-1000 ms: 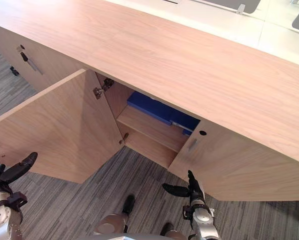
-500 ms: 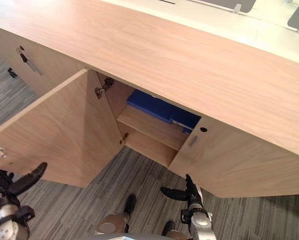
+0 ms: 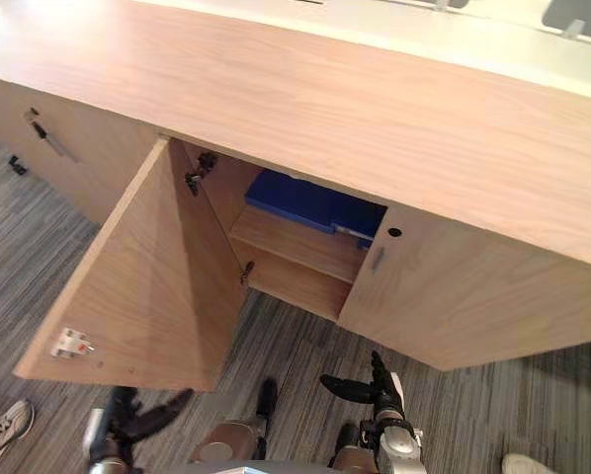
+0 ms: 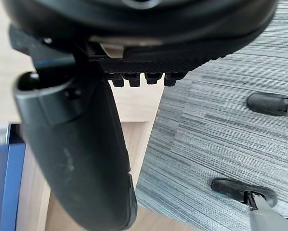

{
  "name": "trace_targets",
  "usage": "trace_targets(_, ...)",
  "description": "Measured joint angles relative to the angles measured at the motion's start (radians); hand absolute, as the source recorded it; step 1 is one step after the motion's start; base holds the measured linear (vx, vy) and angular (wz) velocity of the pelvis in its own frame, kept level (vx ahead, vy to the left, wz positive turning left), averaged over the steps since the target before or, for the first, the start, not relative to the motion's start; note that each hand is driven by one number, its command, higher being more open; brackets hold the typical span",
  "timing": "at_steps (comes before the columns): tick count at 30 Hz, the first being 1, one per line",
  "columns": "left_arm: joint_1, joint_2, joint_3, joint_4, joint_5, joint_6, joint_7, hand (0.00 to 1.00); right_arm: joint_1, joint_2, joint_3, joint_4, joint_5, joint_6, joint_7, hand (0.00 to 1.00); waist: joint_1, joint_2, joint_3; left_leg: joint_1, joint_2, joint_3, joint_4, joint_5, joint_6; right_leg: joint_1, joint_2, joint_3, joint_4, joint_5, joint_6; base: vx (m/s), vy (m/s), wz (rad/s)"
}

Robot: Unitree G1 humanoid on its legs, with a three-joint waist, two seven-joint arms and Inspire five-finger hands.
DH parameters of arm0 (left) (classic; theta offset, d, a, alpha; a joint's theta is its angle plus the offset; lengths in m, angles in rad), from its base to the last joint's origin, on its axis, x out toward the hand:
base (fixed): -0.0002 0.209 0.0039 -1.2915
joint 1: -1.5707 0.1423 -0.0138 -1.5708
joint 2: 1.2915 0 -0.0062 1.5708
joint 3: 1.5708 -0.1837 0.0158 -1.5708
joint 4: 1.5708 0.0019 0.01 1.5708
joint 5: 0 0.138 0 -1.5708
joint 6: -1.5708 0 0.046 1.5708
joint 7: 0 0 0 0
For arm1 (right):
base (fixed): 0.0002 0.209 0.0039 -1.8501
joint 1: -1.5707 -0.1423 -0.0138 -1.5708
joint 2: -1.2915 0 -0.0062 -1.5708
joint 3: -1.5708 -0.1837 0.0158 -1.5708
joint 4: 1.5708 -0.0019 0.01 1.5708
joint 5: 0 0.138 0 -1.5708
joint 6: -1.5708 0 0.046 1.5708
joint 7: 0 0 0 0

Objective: Walk over to the cabinet, pick up the folder, carry it to the office cabinet, place the folder inside the office cabinet, then close the office cabinet door

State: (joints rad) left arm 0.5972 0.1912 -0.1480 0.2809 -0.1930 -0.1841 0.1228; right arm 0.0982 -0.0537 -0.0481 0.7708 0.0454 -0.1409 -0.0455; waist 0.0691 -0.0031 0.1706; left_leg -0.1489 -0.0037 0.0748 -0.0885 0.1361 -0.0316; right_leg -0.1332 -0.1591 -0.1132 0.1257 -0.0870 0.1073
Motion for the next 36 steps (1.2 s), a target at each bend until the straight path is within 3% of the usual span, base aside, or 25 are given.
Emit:
trace_targets(2,-0.035,0.038,-0.092,0.007,0.103,0.008,-0.048,1.0,-0.017,0.003,0.028,-0.001,0.0,0.0,0.0,1.0,-0.035,0.0,0.0,0.0,0.002,0.056,-0.001,-0.002,0.003,-0.029,0.004,0.051,-0.002,0.004,-0.007,-0.04,0.048,-0.92)
trace_targets(3,-0.078,0.087,-0.126,0.007,0.141,0.006,-0.091,1.0,-0.017,0.003,0.041,-0.002,0.0,0.0,-0.001,1.0,-0.046,0.001,0.0,0.004,0.005,0.086,-0.005,-0.007,0.009,-0.038,0.007,0.073,-0.006,0.01,-0.019,-0.06,0.057,-1.15)
trace_targets(4,-0.165,0.125,-0.166,0.005,0.182,0.005,-0.128,1.0,-0.017,0.003,0.059,-0.003,-0.001,0.0,-0.001,1.0,-0.078,0.002,-0.001,0.007,0.004,0.117,-0.005,-0.009,0.012,-0.046,0.006,0.094,-0.012,0.021,-0.037,-0.06,0.054,-0.8)
trace_targets(7,-0.352,0.102,-0.185,-0.01,0.236,0.009,-0.134,1.0,-0.018,0.002,0.075,-0.002,-0.001,0.0,0.0,1.0,-0.131,0.004,0.0,0.005,0.001,0.172,-0.006,-0.016,0.022,-0.068,0.0,0.131,-0.036,0.03,-0.052,-0.04,0.081,-0.72)
trace_targets(10,-0.495,0.07,-0.124,-0.038,0.286,-0.003,-0.111,1.0,-0.008,-0.009,0.074,0.001,-0.002,0.003,0.0,1.0,-0.171,0.005,-0.001,0.006,0.005,0.224,-0.006,-0.025,0.031,-0.07,0.0,0.151,-0.087,0.052,-0.077,0.03,0.072,-0.69)
trace_targets(13,-0.584,0.073,-0.032,-0.009,0.324,-0.002,-0.071,1.0,-0.001,-0.024,0.069,0.014,-0.001,0.004,0.001,1.0,-0.192,0.006,-0.002,0.018,0.008,0.245,-0.005,-0.028,0.035,-0.057,0.0,0.16,-0.124,0.093,-0.064,0.08,0.009,-0.28)
trace_targets(17,-0.669,0.1,0.063,0.097,0.332,0.003,-0.009,1.0,0.002,-0.029,0.035,0.031,0.0,0.01,0.005,1.0,-0.192,0.015,-0.007,0.063,0.014,0.244,-0.004,-0.041,0.02,-0.018,0.008,0.156,-0.136,0.154,-0.029,0.13,-0.039,-0.02)
trace_targets(19,-0.671,0.114,0.08,0.122,0.332,0.006,-0.003,1.0,-0.004,-0.031,0.018,0.031,0.0,0.01,0.007,1.0,-0.191,0.027,-0.013,0.066,0.026,0.243,0.0,-0.038,0.025,-0.004,0.02,0.152,-0.151,0.17,-0.007,0.2,-0.097,-0.07)
trace_targets(25,-0.636,0.088,0.083,0.159,0.309,0.025,0.0,1.0,-0.011,-0.053,-0.009,0.031,0.001,0.012,0.007,1.0,-0.179,0.032,-0.013,0.095,0.058,0.215,0.0,-0.036,0.026,0.037,0.05,0.116,-0.166,0.171,-0.006,0.11,-0.09,0.01)
trace_targets(33,-0.425,-0.024,0.115,0.166,0.119,0.025,-0.052,1.0,-0.006,-0.053,-0.067,0.03,0.004,0.027,0.0,1.0,-0.16,0.032,-0.014,0.1,0.051,0.179,-0.006,-0.035,0.017,0.053,0.042,0.085,-0.16,0.154,-0.025,-0.07,-0.004,0.1)
trace_targets(36,-0.365,-0.034,0.132,0.253,0.094,0.028,-0.086,1.0,0.022,-0.053,-0.097,0.026,0.003,0.028,-0.005,1.0,-0.135,0.037,-0.025,0.104,0.051,0.167,-0.006,-0.038,0.006,0.061,0.041,0.072,-0.163,0.141,-0.017,-0.08,-0.003,0.13)
